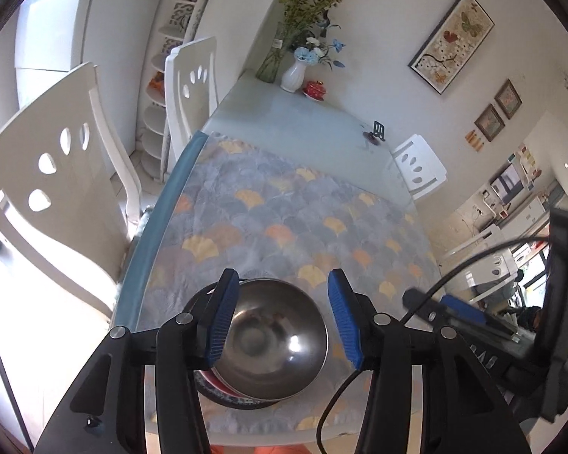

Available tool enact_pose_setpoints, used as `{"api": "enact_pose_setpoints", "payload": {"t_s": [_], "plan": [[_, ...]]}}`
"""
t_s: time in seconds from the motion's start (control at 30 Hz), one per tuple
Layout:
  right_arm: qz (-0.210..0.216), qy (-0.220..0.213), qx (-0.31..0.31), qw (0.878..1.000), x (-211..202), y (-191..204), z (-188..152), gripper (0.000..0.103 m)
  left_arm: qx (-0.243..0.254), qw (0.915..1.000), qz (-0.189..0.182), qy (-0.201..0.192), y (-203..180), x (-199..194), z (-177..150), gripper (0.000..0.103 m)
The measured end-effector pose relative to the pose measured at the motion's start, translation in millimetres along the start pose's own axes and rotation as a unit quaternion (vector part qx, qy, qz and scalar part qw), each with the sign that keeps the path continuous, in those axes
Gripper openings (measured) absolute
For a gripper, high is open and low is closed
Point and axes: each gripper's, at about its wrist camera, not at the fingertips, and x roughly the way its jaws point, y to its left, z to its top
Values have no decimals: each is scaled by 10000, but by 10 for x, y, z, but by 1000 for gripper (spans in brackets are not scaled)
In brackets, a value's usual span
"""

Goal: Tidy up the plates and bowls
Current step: 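Lower the bowl stack onto the blue-and-white plate stack with both grippers, then open both grippers and lift them away from the bowls on the plates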

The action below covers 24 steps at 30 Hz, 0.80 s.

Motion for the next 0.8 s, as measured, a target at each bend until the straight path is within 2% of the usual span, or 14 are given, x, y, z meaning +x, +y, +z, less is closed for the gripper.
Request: {"api": "enact_pose_setpoints", "payload": {"t_s": [0.17, 0.2, 0.27, 0.3, 0.37, 0.5, 0.7, 0.8], "plan": [[-44, 132, -183, 9997, 31, 107, -78, 71, 249, 9996, 135, 78, -77, 29, -54, 48], [-66, 118, -214, 9997, 31, 127, -94, 71, 505, 9982, 292, 114, -135, 45, -63, 52], [-168, 76, -264, 9995, 29, 162, -118, 71, 1013, 9919, 765, 11, -244, 38, -105, 52], [-244, 63, -279, 9993, 34, 168, -127, 71, 1109, 9903, 841, -33, -261, 28, -111, 55], [-324, 72, -297, 9990, 47, 165, -141, 71, 1077, 9910, 794, -52, -250, 7, -109, 65], [-277, 206, -120, 9993, 94, 76, -159, 71, 746, 9951, 654, -37, -144, -14, -75, 65], [-269, 314, -8, 9991, 135, 25, -188, 71, 1069, 9909, 817, 87, -249, 64, -127, 66], [-248, 361, -16, 9990, 143, 35, -205, 71, 1400, 9836, 1119, 195, -300, 144, -169, 67]]}}
